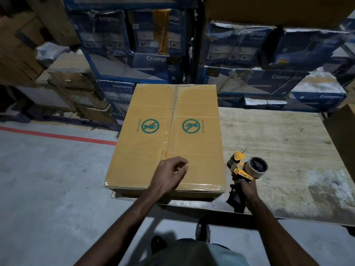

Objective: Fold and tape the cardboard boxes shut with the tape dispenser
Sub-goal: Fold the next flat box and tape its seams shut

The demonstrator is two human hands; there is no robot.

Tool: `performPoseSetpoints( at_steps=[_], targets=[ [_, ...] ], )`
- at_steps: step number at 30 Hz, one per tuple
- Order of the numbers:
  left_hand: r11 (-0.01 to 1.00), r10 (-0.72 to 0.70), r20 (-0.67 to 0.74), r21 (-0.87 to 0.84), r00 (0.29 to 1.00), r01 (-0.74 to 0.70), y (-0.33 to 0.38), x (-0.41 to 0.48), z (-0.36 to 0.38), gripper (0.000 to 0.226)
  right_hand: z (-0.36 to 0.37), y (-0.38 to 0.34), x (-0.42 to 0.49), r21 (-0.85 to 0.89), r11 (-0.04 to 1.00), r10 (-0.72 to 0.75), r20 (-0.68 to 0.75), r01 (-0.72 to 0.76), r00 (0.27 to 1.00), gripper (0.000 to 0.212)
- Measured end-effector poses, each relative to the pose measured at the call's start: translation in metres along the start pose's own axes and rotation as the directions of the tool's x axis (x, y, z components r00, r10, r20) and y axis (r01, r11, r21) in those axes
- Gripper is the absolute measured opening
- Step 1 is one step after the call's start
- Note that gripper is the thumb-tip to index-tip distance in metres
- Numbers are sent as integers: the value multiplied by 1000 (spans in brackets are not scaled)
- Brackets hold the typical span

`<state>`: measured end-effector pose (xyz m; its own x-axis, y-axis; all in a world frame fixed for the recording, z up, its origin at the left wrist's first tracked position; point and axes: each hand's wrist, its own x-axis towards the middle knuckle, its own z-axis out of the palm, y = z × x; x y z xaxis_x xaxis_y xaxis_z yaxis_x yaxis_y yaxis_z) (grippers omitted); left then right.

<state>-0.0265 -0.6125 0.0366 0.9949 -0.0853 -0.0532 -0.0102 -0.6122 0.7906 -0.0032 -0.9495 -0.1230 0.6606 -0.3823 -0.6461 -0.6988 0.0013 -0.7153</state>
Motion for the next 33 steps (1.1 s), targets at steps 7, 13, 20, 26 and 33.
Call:
performPoseSetpoints(
  at_steps=[7, 13, 20, 26, 33],
  targets=[
    [853, -312, 278, -338, 908, 397, 42, 22, 43, 32, -33, -58, -83, 255, 959, -111, -67, 125, 992, 23],
    [597, -469, 415, -501, 779, 627, 71, 32, 48, 69, -53, -54, -135, -87, 908, -417, -103, 409, 903, 39],
    [403, -464, 594, -520, 658, 753, 78, 34, 23, 88, -45, -50, -175, -271, 675, -683, 125, 687, 720, 49],
    [167, -512, 569, -669, 643, 725, 51, 12, 10, 26, -26, -45, -180, -288, 577, -742, 206, 764, 638, 52],
    [83, -547, 573, -688, 611, 721, 26, -5, 0, 16, -13, -44, -179, -297, 469, -778, 307, 832, 549, 55]
  ],
)
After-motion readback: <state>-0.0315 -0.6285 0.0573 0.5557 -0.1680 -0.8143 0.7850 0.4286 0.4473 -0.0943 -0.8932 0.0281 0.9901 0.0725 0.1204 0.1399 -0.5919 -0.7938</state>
